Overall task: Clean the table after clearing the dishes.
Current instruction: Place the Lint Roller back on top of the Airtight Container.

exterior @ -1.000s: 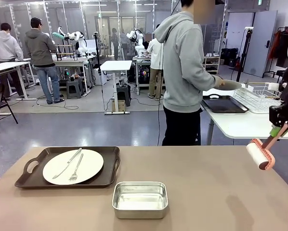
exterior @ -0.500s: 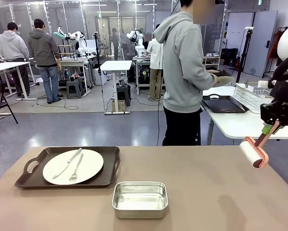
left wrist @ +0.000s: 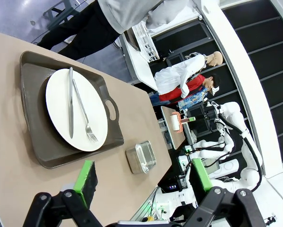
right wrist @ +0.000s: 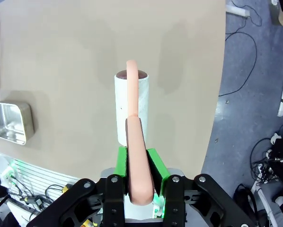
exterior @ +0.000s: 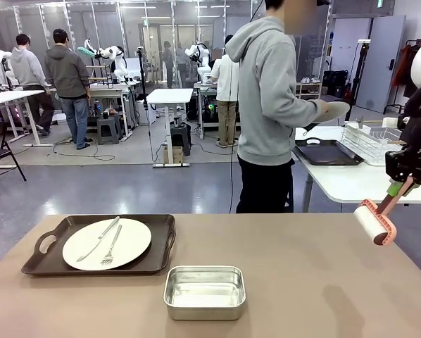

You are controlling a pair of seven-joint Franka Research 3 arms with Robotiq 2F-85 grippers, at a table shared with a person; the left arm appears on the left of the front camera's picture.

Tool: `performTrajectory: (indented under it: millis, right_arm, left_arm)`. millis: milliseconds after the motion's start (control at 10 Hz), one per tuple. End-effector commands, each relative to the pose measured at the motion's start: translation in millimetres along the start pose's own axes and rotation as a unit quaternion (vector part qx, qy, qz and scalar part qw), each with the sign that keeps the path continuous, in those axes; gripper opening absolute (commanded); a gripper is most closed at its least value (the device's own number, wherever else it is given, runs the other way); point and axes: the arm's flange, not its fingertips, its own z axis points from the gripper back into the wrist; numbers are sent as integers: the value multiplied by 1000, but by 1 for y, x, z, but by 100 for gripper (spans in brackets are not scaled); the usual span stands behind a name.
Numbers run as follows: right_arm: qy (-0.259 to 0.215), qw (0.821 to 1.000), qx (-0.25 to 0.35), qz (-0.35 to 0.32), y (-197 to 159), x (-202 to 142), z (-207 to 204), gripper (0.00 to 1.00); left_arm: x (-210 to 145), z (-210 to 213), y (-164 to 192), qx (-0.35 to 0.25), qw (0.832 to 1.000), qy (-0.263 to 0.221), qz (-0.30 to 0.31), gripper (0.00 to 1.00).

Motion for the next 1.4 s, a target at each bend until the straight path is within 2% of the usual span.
performTrajectory:
  millis: [0,900,1100,1200,1300]
  right_arm:
    - [-4,1000,-2,2,3,-3,3,23]
    - [0,1000,0,0,0,0,0,23]
    - [-18,993,-42,106,55,10,29,23]
    - [-15,979,-75,187,86,17,38,23]
    - [-7,957,-112,269,130,29,46,23]
  left_arm:
    - [-2,3,-2,-2,1000,1,0,100]
    - [-2,3,-2,-2,1000,1,0,100]
    - [-2,3,-2,-2,1000,1,0,100]
    - [-2,3,-2,-2,1000,1,0,100]
    - [-2,3,-2,-2,1000,1,0,100]
